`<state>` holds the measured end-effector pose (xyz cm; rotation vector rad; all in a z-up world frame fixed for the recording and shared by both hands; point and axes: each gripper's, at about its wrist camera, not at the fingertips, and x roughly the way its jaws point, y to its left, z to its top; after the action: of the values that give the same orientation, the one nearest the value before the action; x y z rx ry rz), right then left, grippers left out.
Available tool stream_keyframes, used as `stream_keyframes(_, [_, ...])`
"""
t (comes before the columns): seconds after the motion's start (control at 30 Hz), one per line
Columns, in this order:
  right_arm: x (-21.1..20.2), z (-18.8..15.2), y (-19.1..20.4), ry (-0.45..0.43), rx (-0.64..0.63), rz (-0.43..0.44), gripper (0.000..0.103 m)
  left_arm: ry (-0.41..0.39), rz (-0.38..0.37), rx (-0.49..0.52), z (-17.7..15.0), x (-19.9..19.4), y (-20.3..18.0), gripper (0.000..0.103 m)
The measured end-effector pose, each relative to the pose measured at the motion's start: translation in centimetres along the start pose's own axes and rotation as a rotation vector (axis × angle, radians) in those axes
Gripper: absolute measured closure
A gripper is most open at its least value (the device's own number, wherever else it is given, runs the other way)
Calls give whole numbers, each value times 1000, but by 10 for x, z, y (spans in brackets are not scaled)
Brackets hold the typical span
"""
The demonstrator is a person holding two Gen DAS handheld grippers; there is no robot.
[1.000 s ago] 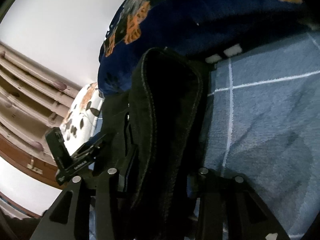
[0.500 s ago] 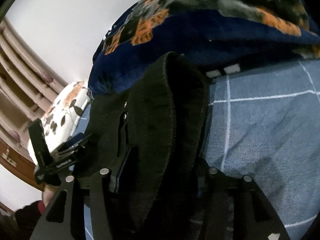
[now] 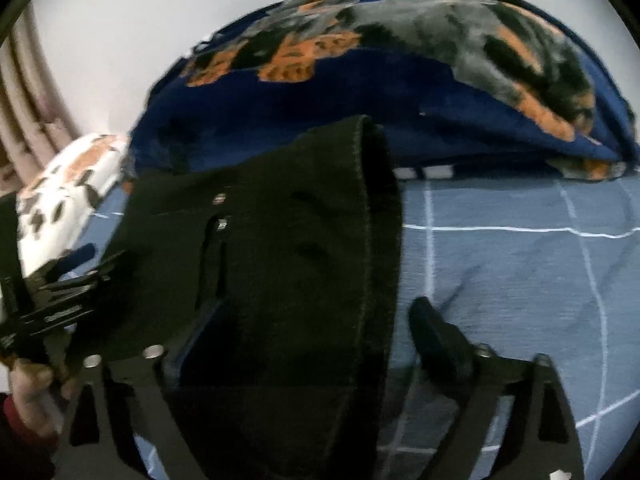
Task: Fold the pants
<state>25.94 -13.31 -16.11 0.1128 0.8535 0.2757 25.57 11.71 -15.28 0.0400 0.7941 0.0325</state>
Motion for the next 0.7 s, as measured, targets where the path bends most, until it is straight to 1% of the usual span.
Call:
stream_keyframes(0.17, [0, 1, 1, -1, -4, -42, 3, -3, 12, 4, 0, 0, -1, 1])
stream_keyframes(0.3, [1, 0, 0, 3, 0, -48, 2, -8, 13, -4, 0, -1, 0, 0])
stream_keyframes(0.4, [-1, 1, -5, 14, 18, -25, 2, -9, 7, -26, 0, -4, 5, 0])
stream_keyframes(0.43, [-2, 2, -5, 32, 22, -43, 2, -6, 26, -26, 0, -7, 5, 0])
stream_keyframes(0.47, [-7, 2, -5, 51, 33, -67, 3, -6, 64, -27, 0, -13, 6, 0])
stream_keyframes(0.5, [-21, 3, -2, 39, 55, -73, 4, -23, 82, -39, -1, -26, 8, 0])
stream_keyframes(0.53, [-35, 2, 1, 3, 64, -59, 5, -42, 68, -53, -3, -37, 11, 0])
stream_keyframes(0.57, [-56, -1, 7, -50, 66, -40, 4, -74, 19, -76, -5, -56, 14, 0])
stream_keyframes(0.6, [-72, -5, 14, -81, 60, -22, 4, -93, -4, -85, -7, -69, 16, 0])
stream_keyframes(0.63, [-86, -10, 21, -98, 51, -12, 4, -112, -13, -90, -8, -82, 17, 0])
stream_keyframes(0.7, [-106, -22, 30, -114, 47, -7, 4, -161, -4, -91, -12, -113, 17, 0])
